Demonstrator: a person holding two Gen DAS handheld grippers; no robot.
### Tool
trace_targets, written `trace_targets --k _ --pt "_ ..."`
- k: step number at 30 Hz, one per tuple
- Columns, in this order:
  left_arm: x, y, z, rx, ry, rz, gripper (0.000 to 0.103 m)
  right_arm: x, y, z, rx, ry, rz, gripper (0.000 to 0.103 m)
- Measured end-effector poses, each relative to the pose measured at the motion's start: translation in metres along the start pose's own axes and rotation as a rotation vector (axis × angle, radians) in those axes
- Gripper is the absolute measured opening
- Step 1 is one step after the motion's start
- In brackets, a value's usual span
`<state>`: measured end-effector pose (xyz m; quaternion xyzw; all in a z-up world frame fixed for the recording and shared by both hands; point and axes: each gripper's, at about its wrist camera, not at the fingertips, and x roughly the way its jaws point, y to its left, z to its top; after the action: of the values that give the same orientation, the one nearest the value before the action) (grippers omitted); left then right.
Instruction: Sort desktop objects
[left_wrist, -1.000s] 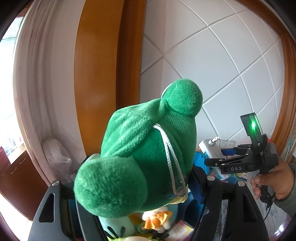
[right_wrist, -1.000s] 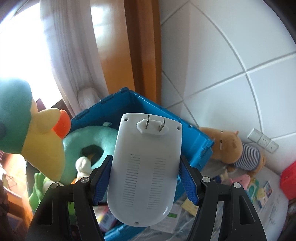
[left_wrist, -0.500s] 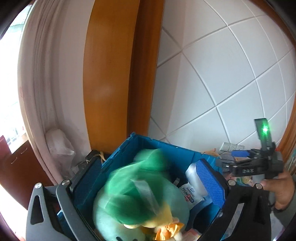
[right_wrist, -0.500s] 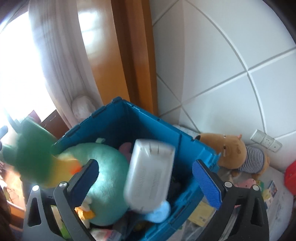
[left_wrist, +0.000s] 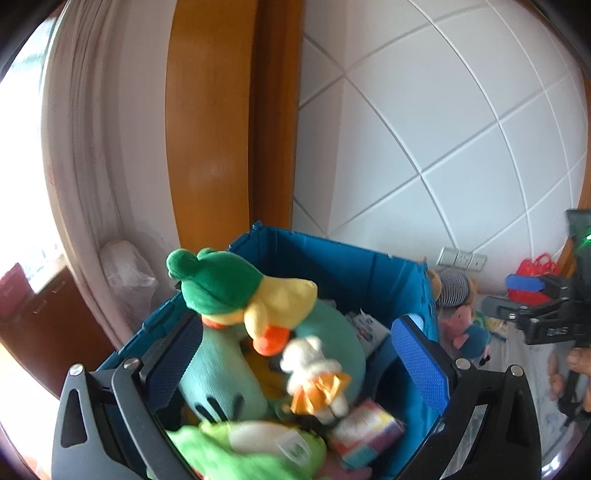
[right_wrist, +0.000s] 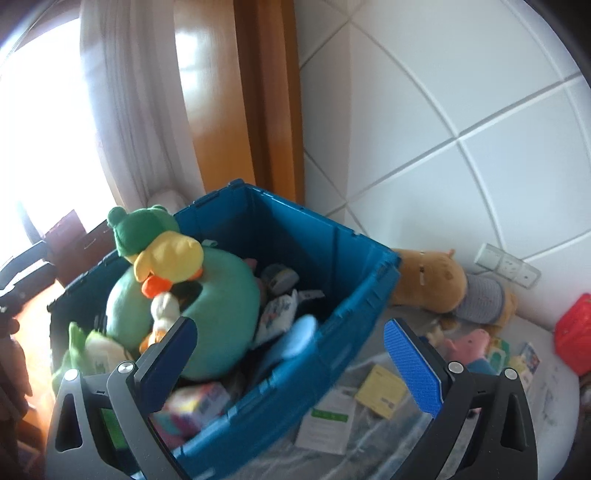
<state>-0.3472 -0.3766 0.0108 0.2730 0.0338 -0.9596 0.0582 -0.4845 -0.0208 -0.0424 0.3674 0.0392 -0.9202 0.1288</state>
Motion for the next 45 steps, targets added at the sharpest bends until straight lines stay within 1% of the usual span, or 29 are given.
trace_targets --k 5,9,13,15,17,19,22,24,28,31,33,37,39,45 --pt "-0.036 -0.071 -0.015 0.049 -0.004 -0.030 0.103 -0.056 -0.021 -0.048 0.036 -0.011 -0.011 0.103" --pt "-0.069 -0.126 -0.035 0.067 0.004 -0.037 0.103 -0.110 -0.047 -0.100 0.068 -0.021 -0.030 0.103" --pt "-0.106 -0.181 -0.060 0.077 0.004 -0.035 0.103 -0.166 -0.069 -0.151 0.082 -0.042 -0.086 0.103" --pt "-0.124 -0.204 -0.074 0.079 -0.001 -0.012 0.103 -0.190 -0.078 -0.174 0.090 -0.049 -0.108 0.103" --pt "-0.143 -0.226 -0.088 0.073 -0.013 -0.020 0.103 -0.220 -0.088 -0.202 0.108 -0.057 -0.127 0.103" --pt "-0.162 -0.244 -0.101 0.060 -0.011 -0.030 0.103 -0.242 -0.095 -0.222 0.125 -0.063 -0.143 0.103" --pt "-0.191 -0.271 -0.120 0.040 0.002 -0.040 0.103 -0.275 -0.109 -0.253 0.160 -0.068 -0.172 0.103" --pt "-0.209 -0.288 -0.132 0.047 0.013 -0.040 0.103 -0.298 -0.117 -0.274 0.188 -0.065 -0.190 0.103" --pt "-0.240 -0.306 -0.147 0.049 0.030 -0.075 0.103 -0.328 -0.123 -0.301 0.216 -0.062 -0.215 0.103" --pt "-0.257 -0.314 -0.153 0.067 0.019 -0.082 0.103 -0.346 -0.122 -0.317 0.232 -0.061 -0.236 0.103" --pt "-0.266 -0.316 -0.155 0.077 0.010 -0.084 0.103 -0.358 -0.118 -0.327 0.227 -0.063 -0.270 0.103" --pt "-0.273 -0.319 -0.157 0.085 0.019 -0.124 0.103 -0.370 -0.107 -0.338 0.214 -0.062 -0.325 0.103" --pt "-0.275 -0.319 -0.158 0.092 0.036 -0.136 0.103 -0.375 -0.103 -0.341 0.223 -0.060 -0.334 0.103" --pt "-0.282 -0.314 -0.159 0.098 0.044 -0.140 0.103 -0.381 -0.093 -0.344 0.231 -0.055 -0.350 0.103"
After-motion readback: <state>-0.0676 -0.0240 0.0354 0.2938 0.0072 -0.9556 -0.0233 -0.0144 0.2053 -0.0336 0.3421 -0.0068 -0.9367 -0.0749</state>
